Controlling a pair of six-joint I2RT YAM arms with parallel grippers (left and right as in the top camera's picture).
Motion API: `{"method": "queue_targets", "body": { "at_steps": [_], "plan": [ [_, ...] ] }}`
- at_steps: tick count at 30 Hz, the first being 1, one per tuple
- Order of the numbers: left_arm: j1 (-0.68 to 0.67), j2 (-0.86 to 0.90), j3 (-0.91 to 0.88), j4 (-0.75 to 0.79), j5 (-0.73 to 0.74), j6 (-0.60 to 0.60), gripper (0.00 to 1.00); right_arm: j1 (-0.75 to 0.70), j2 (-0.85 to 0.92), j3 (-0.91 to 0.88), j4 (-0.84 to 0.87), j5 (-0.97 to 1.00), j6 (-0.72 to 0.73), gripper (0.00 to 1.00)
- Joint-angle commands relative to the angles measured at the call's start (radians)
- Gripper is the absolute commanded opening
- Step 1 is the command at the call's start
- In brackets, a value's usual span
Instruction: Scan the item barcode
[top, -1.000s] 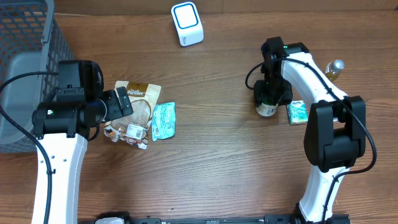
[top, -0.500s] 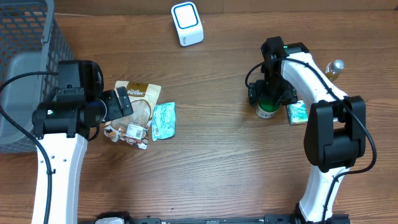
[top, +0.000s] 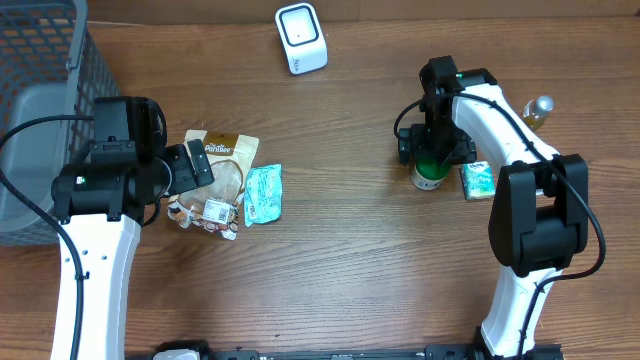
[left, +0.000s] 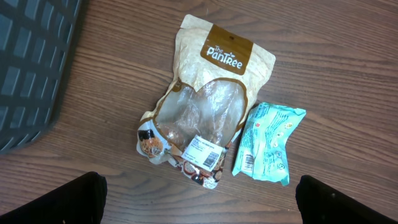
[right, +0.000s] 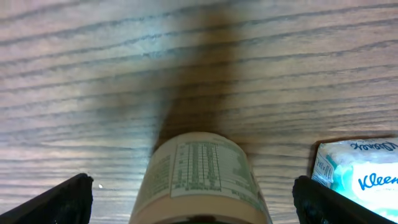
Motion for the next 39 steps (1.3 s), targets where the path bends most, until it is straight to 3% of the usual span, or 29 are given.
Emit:
{"method": "queue_targets", "body": {
  "at_steps": [1,3,6,7,10,12,13,14,16,19,25,39],
  "plan": [
    [-0.007,0.001,0.010,0.000,-0.006,0.009,1.00,0.000,-0.013,-0.002,0.023,0.009,0.048,0.98],
    [-0.007,0.001,0.010,0.001,-0.006,0.009,1.00,0.000,-0.013,-0.002,0.037,0.009,0.048,0.83],
    [-0.007,0.001,0.010,0.000,-0.006,0.009,1.00,0.000,-0.013,-0.002,0.072,0.009,0.048,0.43],
    [-0.007,0.001,0.010,0.000,-0.006,0.009,1.00,0.000,-0.013,-0.002,0.087,0.009,0.048,0.36],
    [-0.007,0.001,0.010,0.000,-0.006,0.009,1.00,0.000,-0.013,-0.002,0.148,0.008,0.048,0.24],
    [-0.007,0.001,0.010,0.001,-0.006,0.009,1.00,0.001,-0.013,-0.002,0.182,-0.003,0.048,0.22],
    [-0.007,0.001,0.010,0.001,-0.006,0.009,1.00,0.001,-0.013,-0.002,0.193,-0.011,0.048,0.22],
    [-0.007,0.001,0.010,0.000,-0.006,0.009,1.00,0.001,-0.013,-0.002,0.204,-0.021,0.048,0.29],
    [-0.007,0.001,0.010,0.000,-0.006,0.009,1.00,0.001,-0.013,-0.002,0.214,-0.028,0.048,0.67],
    [-0.007,0.001,0.010,0.001,-0.006,0.009,1.00,0.001,-0.013,-0.002,0.224,-0.029,0.047,0.93],
    [-0.007,0.001,0.010,0.000,-0.006,0.009,1.00,0.001,-0.013,-0.002,0.210,-0.029,0.047,1.00],
    [-0.007,0.001,0.010,0.000,-0.006,0.009,0.99,0.001,-0.013,-0.002,0.184,-0.029,0.048,1.00]
  ]
}}
